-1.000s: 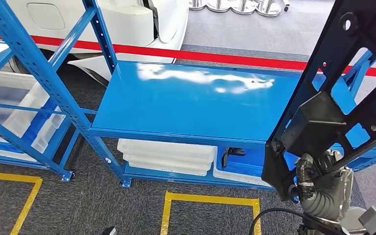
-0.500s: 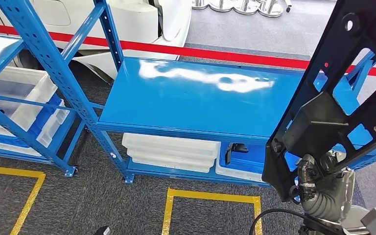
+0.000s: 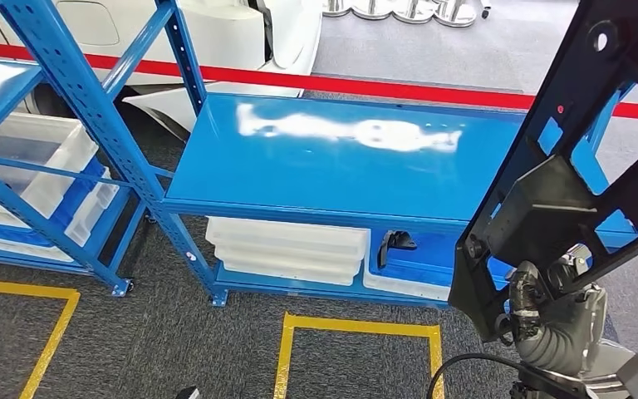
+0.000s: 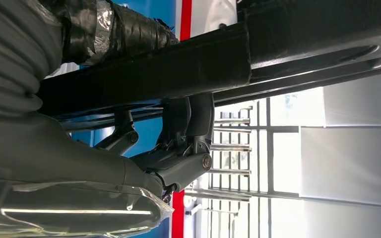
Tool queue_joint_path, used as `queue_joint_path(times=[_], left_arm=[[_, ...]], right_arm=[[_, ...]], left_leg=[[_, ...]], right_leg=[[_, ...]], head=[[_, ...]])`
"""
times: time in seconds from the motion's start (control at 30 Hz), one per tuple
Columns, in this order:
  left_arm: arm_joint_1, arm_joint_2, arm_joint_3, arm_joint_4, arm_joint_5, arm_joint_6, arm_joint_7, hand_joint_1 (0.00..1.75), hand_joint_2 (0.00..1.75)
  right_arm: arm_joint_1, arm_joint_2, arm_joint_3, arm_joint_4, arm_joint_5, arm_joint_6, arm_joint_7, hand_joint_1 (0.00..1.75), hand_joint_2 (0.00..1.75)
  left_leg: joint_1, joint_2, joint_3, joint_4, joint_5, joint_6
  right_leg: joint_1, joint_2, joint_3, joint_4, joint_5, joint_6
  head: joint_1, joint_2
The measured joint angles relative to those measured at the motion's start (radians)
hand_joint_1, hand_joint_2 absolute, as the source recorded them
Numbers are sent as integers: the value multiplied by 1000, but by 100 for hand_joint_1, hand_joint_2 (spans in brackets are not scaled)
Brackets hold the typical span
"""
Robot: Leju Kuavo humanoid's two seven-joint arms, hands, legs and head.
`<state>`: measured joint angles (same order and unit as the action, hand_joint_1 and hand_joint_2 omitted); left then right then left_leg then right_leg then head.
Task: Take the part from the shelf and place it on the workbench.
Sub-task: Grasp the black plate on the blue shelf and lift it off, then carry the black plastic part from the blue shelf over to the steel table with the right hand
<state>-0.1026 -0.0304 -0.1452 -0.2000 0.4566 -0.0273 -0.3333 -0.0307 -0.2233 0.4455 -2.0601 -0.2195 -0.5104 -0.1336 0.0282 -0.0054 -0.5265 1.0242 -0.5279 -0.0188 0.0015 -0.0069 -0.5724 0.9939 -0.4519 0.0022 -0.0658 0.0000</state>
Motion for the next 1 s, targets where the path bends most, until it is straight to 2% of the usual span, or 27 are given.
queue_joint_path(times=[0.1, 0.13, 0.2, 0.27, 0.3, 0.33, 0.37, 0.43, 0.47, 0.5, 0.57, 0.63, 0.67, 0.7, 0.77, 0.8, 0.83, 0.87, 0.93, 0.97, 1.0], left_arm=[[2, 0, 0, 0, 0, -2, 0, 0, 0], [2, -3, 0, 0, 0, -2, 0, 0, 0], [2, -12, 0, 0, 2, -2, -1, 0, 0], [2, -21, 0, 0, 5, -2, -2, 0, 0], [2, -24, 0, 0, 6, -1, -2, 0, 0], [2, -26, 0, 0, 6, -1, -2, 0, 0], [3, -27, 0, 0, 6, -1, -2, 0, 0], [2, -28, 0, 0, 6, -2, -2, 0, 0], [1, -28, 0, 0, 6, -2, -2, 0, 0], [0, -29, 0, 0, 7, -3, -2, 0, 0], [0, -31, -1, 0, 7, -3, -2, 0, 0], [0, -31, -1, 0, 7, -3, -3, 0, 0], [1, -31, -1, 0, 7, -3, -4, 0, 0], [1, -30, -1, 0, 7, -3, -4, 0, 0], [3, -25, -1, 0, 8, -4, -4, 0, 0], [4, -20, -1, 0, 8, -4, -4, 0, 0], [4, -16, -1, 0, 8, -4, -4, 0, 0], [4, -13, -1, 0, 8, -4, -4, 0, 0], [3, -8, -1, 0, 8, -4, -4, 0, 0], [2, -7, -1, 0, 8, -4, -4, 0, 0], [0, -6, -2, 0, 8, -5, -4, 0, 0]], right_arm=[[0, 0, 0, -1, 1, 0, 0, 175, 175], [0, 0, 0, -1, 1, 1, 0, 175, 175], [0, -1, -1, -1, 1, 3, 0, 175, 175], [0, -1, -1, -2, 1, 6, 0, 175, 175], [0, -1, -1, -1, 1, 7, 0, 175, 175], [0, -1, -1, -1, 1, 8, 0, 175, 175], [1, -1, -1, -1, 1, 8, 0, 175, 175], [-1, -1, -1, -2, 1, 10, 0, 175, 175], [-2, -1, -1, -3, 1, 11, 0, 175, 175], [-3, -1, -1, -4, 1, 12, 0, 175, 175], [-4, -1, -2, -5, 1, 14, 0, 175, 175], [-4, 0, -2, -5, 1, 16, 0, 175, 175], [-4, 0, -2, -5, 3, 17, -1, 175, 175], [-3, 1, -2, -5, 5, 18, -1, 175, 175], [-2, 1, -2, -4, 11, 18, -3, 175, 175], [-1, 0, -2, -4, 13, 18, -3, 175, 175], [-1, 1, -2, -4, 15, 18, -3, 175, 175], [0, 1, -1, -3, 17, 18, -3, 175, 175], [1, 1, -1, -3, 21, 18, -4, 175, 175], [1, 0, -2, -3, 27, 18, -4, 175, 175], [1, 0, -2, -3, 36, 18, -4, 175, 175]], left_leg=[[-1, -1, -12, -1, 7, 24], [1, -1, -15, -2, 12, 31], [3, -1, -23, -3, 20, 41], [2, -1, -32, -3, 26, 44], [1, -1, -36, -3, 29, 44], [0, -1, -38, -3, 32, 43], [-1, -1, -40, -3, 34, 43], [-2, -2, -41, -5, 38, 40], [-2, -3, -43, -6, 42, 36], [-1, -3, -45, -8, 46, 30], [2, -2, -50, -15, 56, 15], [2, -1, -54, -14, 52, 5], [1, -1, -62, 5, 32, 2], [-1, -1, -79, 47, -1, 1], [-2, -1, -126, 175, -76, -1], [-3, -1, -141, 224, -96, -2], [-3, -1, -140, 239, -96, -4], [-3, 0, -119, 215, -78, -4], [-3, 0, -38, 84, -25, -4], [-4, -1, -6, 25, -8, 1], [-6, -2, 13, -13, 1, 7]], right_leg=[[-1, 2, -14, 10, 4, 13], [-2, 2, -21, 23, -8, 18], [-6, 4, -55, 109, -67, 30], [-10, 3, -106, 242, -134, 37], [-12, 3, -119, 283, -148, 38], [-12, 4, -115, 287, -143, 36], [-11, 4, -91, 249, -120, 31], [-7, 4, -9, 105, -63, 10], [-3, 4, 24, 41, -44, 0], [2, 4, 42, 2, -35, -7], [8, 4, 44, -19, -30, -13], [5, 2, 47, -40, -14, -17], [3, 0, 48, -53, -4, -19], [1, -2, 49, -64, 4, -20], [2, -5, 42, -67, 12, -24], [3, -5, 36, -64, 14, -25], [3, -5, 30, -60, 17, -25], [3, -5, 25, -55, 18, -24], [3, -3, 12, -39, 18, -20], [4, -2, 5, -27, 17, -16], [5, -1, -1, -19, 17, -11]], head=[[0, 0], [2, 0], [6, 0], [7, 0], [7, 0], [7, 0], [7, 0], [7, 0], [6, 0], [7, 0], [7, 0], [6, 0], [5, 0], [3, 0], [2, 0], [3, 0], [2, 0], [2, 0], [2, 0], [2, 0], [3, 0]])
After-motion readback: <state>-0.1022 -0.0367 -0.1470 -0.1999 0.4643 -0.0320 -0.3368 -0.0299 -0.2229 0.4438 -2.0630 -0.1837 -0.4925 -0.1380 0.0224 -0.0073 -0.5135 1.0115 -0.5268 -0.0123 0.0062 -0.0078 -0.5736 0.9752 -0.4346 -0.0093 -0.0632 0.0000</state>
